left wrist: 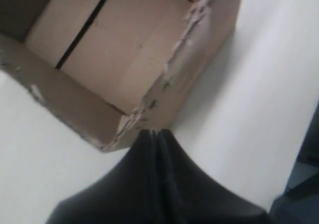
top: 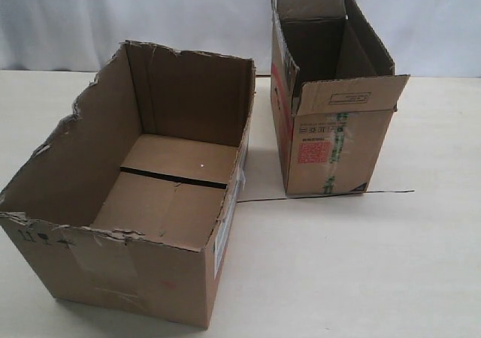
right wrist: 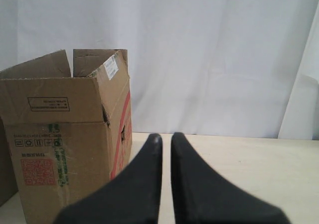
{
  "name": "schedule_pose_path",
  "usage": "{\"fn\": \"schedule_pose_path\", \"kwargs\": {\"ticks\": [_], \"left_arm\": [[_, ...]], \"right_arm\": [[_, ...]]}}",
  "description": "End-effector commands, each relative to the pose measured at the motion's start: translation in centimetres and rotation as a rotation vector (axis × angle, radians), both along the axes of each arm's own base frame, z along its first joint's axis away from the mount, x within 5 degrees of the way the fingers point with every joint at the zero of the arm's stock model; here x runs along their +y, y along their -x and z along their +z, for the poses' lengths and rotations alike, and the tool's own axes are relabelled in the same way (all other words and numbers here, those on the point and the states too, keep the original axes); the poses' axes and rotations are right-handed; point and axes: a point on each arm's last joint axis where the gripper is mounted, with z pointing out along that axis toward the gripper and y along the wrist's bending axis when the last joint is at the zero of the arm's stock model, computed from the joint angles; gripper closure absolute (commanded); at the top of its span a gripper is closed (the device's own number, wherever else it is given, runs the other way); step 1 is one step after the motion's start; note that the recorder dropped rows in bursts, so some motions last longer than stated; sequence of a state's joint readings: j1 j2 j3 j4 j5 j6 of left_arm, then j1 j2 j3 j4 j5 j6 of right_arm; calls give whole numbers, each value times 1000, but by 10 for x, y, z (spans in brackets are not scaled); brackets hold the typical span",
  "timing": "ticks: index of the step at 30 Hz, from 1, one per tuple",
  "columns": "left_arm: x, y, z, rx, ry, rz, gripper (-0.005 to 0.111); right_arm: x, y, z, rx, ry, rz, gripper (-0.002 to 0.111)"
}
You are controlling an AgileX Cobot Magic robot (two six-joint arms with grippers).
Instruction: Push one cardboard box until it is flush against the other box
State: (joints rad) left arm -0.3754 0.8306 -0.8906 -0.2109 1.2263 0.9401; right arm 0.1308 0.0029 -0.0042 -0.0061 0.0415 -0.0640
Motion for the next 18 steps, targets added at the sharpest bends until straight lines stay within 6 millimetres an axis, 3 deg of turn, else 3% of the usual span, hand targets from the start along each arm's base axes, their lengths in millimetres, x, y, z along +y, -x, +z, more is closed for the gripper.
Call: {"fn": "schedule_pose_path", "kwargs": {"ticks": [1, 6, 10, 15, 18], "left_arm": [[-14, 9, -3, 4, 3, -140, 107], [-22, 16, -3, -52, -45, -344, 107], [-27, 20, -10, -29, -50, -398, 107], [-32, 18, -48, 122, -125, -424, 107], [-38, 11, -60, 191, -150, -431, 107]], "right_arm": [[0, 0, -1, 3, 2, -1, 103], [0, 0, -1, 3, 2, -1, 103], [0, 0, -1, 3, 2, -1, 103], [0, 0, -1, 3, 5, -1, 103], [0, 0, -1, 3, 5, -1, 103]]}}
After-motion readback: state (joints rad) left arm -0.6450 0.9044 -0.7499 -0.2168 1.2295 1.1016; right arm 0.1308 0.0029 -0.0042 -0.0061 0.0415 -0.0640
